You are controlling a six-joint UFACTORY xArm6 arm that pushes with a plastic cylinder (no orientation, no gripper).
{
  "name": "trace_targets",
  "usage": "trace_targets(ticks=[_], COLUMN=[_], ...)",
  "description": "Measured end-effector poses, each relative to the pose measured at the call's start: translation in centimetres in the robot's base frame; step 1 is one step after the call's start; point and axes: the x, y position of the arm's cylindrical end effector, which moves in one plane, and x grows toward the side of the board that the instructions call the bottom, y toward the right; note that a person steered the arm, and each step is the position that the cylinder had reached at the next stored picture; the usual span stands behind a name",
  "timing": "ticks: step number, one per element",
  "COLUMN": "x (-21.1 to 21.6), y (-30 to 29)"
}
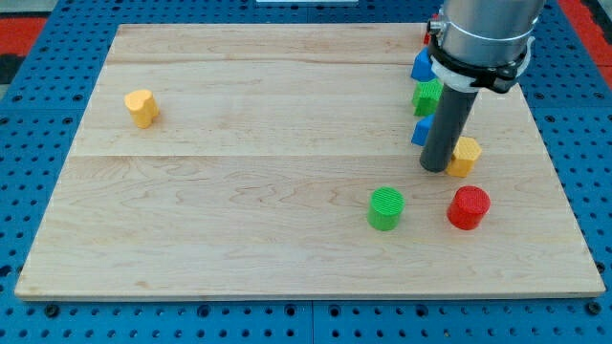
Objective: Push the green circle towards the red circle
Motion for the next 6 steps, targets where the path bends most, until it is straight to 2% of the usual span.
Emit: trace_targets(ticks=[2, 3, 6], x=[0.5, 2.6, 7.3], y=[-7.9, -9.6, -9.8])
